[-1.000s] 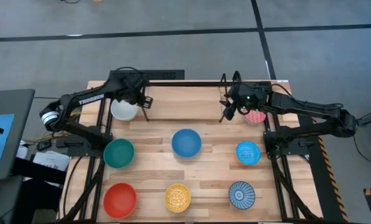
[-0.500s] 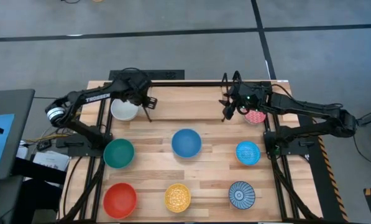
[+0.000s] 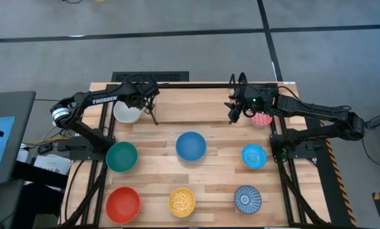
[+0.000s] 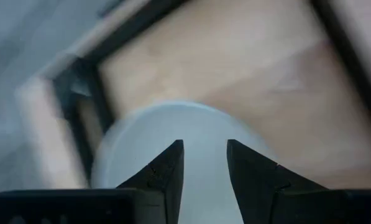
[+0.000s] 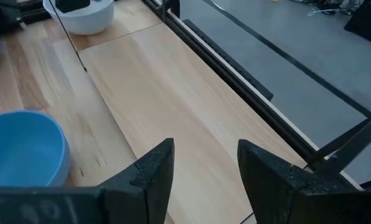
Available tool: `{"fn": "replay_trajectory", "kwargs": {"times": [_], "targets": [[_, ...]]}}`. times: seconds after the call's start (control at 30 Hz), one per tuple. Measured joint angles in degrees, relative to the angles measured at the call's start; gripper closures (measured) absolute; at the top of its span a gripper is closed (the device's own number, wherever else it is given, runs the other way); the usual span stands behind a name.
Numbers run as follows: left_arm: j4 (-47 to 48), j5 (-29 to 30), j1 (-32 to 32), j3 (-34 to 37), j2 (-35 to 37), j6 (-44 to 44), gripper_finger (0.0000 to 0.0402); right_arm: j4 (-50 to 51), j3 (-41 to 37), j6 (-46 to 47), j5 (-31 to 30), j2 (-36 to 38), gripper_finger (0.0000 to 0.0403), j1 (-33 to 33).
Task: Place and stack bowls onto a shelf
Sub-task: Put the white bowl on the shelf
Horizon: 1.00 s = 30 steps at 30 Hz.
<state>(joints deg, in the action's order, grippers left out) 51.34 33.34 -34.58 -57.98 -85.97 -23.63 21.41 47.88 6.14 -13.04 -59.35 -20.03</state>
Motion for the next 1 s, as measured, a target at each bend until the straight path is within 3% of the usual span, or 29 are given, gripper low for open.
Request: {"fn": "replay_trajectory", "kwargs": {"times": [0.3,0.5,0.63,0.9,1.0], "targets": [[-0.4,8.2,-0.4,0.0,0.0,7.7,0.0292,-0.1,0.0,0.2,0.0,0.0,0.0200,0.0],[4.2,-3.3,-7.3,0.1,0.1,5.6,0.0292,0.0,0.0,0.3,0.0,0.0,0.0200,0.0],[9.5,-3.6,-10.9,0.1,0.1,3.9,0.0292,1.5,0.0,0.2,-0.1,0.0,0.0200,0.0],[11.1,-2.1,-13.3,0.1,0.1,-1.1,0.0292,2.0,0.0,0.4,-0.6,0.0,0.0200,0.0],[10.6,-4.7,-13.3,0.1,0.1,-2.2,0.0292,2.1,0.0,0.5,-0.6,0.0,0.0200,0.0]]}}
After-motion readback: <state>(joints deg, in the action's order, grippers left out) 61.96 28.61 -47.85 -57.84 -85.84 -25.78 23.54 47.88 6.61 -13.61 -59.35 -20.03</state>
